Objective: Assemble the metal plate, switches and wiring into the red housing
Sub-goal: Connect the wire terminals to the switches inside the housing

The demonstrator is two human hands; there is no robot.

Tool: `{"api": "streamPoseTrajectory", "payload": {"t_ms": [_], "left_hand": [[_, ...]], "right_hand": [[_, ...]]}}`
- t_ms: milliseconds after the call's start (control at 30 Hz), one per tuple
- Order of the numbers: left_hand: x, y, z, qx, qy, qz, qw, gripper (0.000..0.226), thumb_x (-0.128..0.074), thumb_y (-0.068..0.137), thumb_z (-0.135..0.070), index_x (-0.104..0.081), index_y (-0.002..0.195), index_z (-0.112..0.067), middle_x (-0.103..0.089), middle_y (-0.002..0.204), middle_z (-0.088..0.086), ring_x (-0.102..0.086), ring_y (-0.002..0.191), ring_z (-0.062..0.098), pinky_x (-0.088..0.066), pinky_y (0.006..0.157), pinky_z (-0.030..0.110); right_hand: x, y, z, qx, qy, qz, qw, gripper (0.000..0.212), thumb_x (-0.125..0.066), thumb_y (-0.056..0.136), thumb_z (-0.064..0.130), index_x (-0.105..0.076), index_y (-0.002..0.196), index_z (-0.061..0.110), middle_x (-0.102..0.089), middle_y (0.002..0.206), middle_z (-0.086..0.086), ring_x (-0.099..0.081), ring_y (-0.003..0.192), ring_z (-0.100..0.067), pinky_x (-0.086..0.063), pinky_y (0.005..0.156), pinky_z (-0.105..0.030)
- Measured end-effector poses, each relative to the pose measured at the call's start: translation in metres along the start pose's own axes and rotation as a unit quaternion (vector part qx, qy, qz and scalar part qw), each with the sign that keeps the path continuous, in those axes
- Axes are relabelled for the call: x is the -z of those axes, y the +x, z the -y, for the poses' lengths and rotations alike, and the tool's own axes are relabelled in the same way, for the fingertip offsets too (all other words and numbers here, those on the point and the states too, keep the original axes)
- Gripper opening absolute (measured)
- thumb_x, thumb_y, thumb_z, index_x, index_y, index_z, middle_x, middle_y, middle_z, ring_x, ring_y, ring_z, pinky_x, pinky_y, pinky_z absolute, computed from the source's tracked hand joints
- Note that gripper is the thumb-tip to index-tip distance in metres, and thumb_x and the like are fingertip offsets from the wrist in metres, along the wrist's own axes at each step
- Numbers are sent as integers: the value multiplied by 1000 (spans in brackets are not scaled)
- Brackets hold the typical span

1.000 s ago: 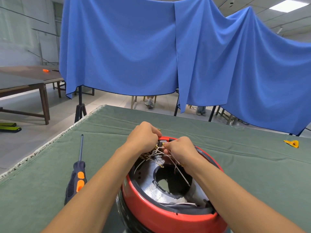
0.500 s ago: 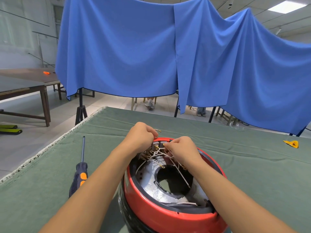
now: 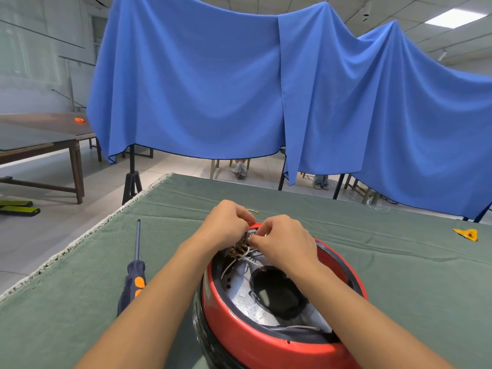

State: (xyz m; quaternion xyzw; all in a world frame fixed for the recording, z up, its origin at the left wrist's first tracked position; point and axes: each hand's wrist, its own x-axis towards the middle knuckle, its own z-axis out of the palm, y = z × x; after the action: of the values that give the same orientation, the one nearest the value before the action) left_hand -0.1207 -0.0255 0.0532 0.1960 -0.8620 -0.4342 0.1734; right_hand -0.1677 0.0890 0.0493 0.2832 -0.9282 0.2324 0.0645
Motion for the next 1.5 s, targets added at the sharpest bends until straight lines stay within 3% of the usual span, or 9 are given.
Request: {"api": "streamPoseTrajectory", "payload": {"t_ms": [200,633,1033,1500], "left_hand": [[0,1,3,-8,-1,-2,1000,31,-52,88,2,-71,107,-13,-69,113,7,-62,108,19,-48,99,38],[1,1,4,-3,-10,-7,1000,24,-57,90,-2,-73,104,-13,-69,114,7,-61,107,21,-48,97,37],[1,0,5,-6,-7,-7,1000,24,-56,91,-3,-72,107,-12,-67,116,7,-60,109,21,-47,97,34],[1,-1,5,-6,-11,-15,1000,24,-57,90,-2,-72,106,-12,-68,116,8,-61,105,21,-48,91,31]], "right_hand": [[1,0,-3,4,-3,21,1000,10,-62,79,30,-67,71,26,-69,85,5,-62,85,-20,-45,66,-29],[-1,-2,-6,35,19,1,999,10,-63,83,20,-72,78,21,-70,87,0,-63,82,-21,-55,77,-40],[-2,-5,0,30,-7,-14,999,14,-57,89,18,-68,89,10,-67,91,-10,-62,84,-28,-54,75,-39],[-5,-4,-1,24,7,-10,1000,15,-57,90,20,-67,92,9,-67,92,-10,-63,85,-28,-55,77,-42]]}}
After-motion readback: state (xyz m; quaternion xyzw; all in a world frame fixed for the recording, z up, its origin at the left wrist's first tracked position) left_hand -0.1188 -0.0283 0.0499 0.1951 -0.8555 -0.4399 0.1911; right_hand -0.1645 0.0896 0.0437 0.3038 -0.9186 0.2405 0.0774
